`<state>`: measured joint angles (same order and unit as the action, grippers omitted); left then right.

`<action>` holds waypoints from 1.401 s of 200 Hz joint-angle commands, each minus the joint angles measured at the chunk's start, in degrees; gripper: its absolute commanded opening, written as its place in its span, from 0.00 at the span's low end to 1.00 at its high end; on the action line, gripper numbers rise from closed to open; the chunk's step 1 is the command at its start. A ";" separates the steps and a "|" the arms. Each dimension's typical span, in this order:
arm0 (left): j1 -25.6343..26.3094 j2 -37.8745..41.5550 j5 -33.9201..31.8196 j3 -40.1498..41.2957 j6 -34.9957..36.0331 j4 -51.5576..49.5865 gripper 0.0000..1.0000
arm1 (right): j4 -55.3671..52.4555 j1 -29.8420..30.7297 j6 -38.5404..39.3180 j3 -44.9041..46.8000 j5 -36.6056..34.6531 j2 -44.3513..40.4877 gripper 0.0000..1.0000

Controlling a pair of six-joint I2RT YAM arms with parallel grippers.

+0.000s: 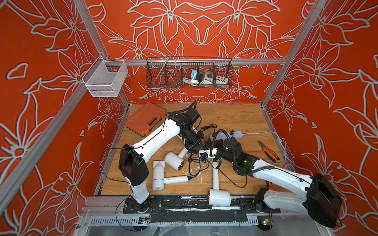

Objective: Charge the blow dryers
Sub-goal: Pick up the plug from the center of the board.

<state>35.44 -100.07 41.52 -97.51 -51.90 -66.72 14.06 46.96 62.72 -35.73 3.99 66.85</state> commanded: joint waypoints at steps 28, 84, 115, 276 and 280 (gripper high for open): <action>-0.46 3.64 3.73 -1.36 -0.31 -2.80 0.00 | -2.22 -1.01 0.44 0.39 -3.11 -2.13 0.25; -0.46 4.61 3.66 -1.36 -0.57 -2.80 0.00 | -4.20 -1.27 0.03 -0.64 -3.56 -1.87 0.01; -0.46 4.97 3.57 -1.40 -0.83 -2.80 0.00 | -3.62 -1.30 -0.69 -0.78 -3.92 -2.07 0.00; -3.27 10.99 -20.82 -0.62 19.19 18.32 0.71 | -13.12 -8.89 -46.65 -9.94 -25.08 -4.91 0.00; -3.27 10.79 -21.19 -0.52 19.61 18.69 0.71 | -15.21 -10.11 -49.96 -11.59 -25.85 -3.86 0.00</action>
<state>32.40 -88.12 27.27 -99.61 -37.32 -51.70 4.80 41.47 33.56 -38.79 -12.12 59.66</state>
